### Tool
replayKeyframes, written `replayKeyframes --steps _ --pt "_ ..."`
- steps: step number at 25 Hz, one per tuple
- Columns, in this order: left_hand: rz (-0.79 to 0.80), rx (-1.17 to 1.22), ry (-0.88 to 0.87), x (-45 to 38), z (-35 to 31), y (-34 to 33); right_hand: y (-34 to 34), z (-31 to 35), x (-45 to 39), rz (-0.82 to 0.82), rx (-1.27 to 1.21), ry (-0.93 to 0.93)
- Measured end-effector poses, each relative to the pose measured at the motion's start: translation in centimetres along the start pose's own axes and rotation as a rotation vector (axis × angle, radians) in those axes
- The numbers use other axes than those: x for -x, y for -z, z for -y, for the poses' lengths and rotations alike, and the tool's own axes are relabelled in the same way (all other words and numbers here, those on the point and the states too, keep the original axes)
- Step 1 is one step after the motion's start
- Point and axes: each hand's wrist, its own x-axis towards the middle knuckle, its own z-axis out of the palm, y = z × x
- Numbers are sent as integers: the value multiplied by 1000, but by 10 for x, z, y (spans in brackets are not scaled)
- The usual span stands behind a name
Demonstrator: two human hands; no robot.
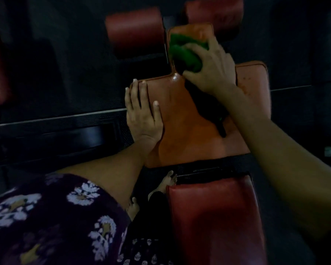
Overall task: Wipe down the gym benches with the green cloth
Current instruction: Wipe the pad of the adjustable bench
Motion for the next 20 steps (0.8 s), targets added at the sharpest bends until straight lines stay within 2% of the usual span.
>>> replayKeyframes --steps 2,3,6,7,11,16,20 --pt "5 -2 3 0 0 0 -1 12 -4 -22 36 -84" --pt "2 -4 3 1 1 0 -4 19 1 -20 70 -61" --pt "4 -4 -14 5 1 0 -6 24 23 71 190 198" --pt "5 -4 -15 4 1 0 -2 20 17 78 181 219" --pt "10 -8 2 1 1 1 8 4 -25 -35 9 -37" --pt "22 8 17 3 1 1 1 -5 9 -105 -169 -466" --pt "20 9 15 0 2 2 5 8 -16 -133 -255 -562"
